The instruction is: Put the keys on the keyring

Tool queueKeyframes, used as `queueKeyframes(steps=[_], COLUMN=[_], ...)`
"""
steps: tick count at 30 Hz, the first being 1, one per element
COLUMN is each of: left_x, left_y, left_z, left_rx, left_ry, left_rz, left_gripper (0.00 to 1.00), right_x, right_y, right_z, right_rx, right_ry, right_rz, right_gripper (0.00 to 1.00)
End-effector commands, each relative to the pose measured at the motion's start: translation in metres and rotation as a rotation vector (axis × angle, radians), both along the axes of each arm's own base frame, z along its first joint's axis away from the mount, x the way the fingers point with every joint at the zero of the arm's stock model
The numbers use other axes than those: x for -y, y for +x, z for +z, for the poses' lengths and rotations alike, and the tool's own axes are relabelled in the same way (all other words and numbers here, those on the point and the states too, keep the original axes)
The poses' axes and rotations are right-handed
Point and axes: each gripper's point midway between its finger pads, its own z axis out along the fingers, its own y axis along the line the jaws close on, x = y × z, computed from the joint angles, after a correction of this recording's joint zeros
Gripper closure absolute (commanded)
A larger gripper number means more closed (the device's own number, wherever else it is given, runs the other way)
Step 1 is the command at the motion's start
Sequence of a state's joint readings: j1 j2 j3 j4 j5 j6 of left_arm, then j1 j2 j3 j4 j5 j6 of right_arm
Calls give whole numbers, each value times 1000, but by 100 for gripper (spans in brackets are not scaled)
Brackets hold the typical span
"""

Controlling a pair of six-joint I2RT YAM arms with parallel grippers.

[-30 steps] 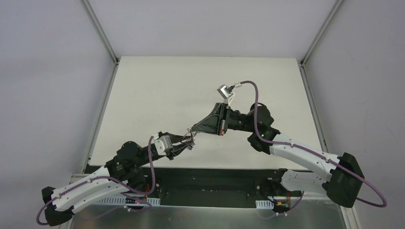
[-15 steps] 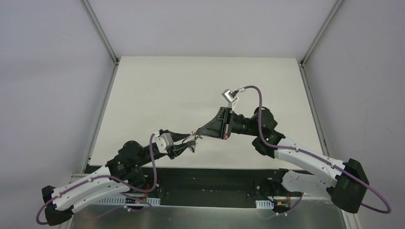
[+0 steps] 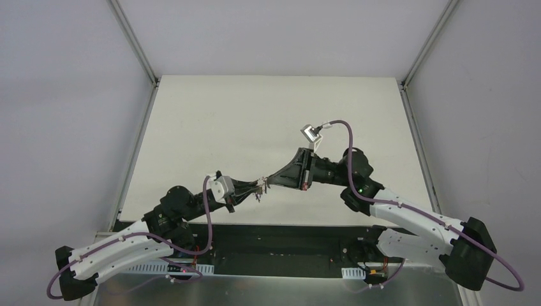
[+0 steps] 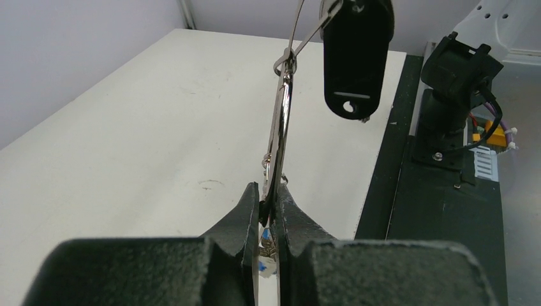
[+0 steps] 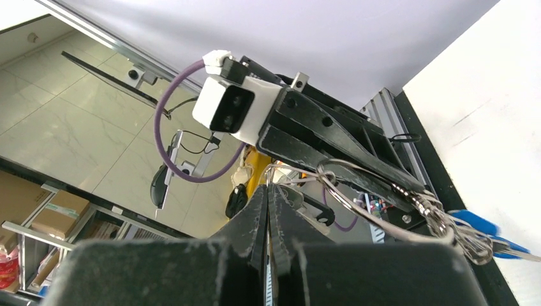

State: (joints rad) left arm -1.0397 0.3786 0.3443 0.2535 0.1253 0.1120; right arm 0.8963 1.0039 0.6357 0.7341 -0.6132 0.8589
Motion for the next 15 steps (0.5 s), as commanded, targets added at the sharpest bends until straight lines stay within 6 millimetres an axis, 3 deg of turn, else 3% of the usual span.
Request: queueKeyframes(steps=[1, 6, 12, 15], left_x=[-6, -3, 4, 4], left_y=[0, 8, 28, 45], left_z=[48, 51, 43, 37], left_rx=[31, 4, -54, -82], left_ry=[-122, -111, -54, -21], left_rz=[19, 49, 134, 220], left_gripper=[100, 100, 100, 100], right_x=[10, 17, 30, 39], right_y=[0, 5, 22, 32], right_z=[3, -22, -52, -70], right_rx=[45, 16, -28, -59], right_ry=[28, -28, -119, -176], right_rz=[-32, -81, -196, -268], right_gripper=[100, 100, 67, 58])
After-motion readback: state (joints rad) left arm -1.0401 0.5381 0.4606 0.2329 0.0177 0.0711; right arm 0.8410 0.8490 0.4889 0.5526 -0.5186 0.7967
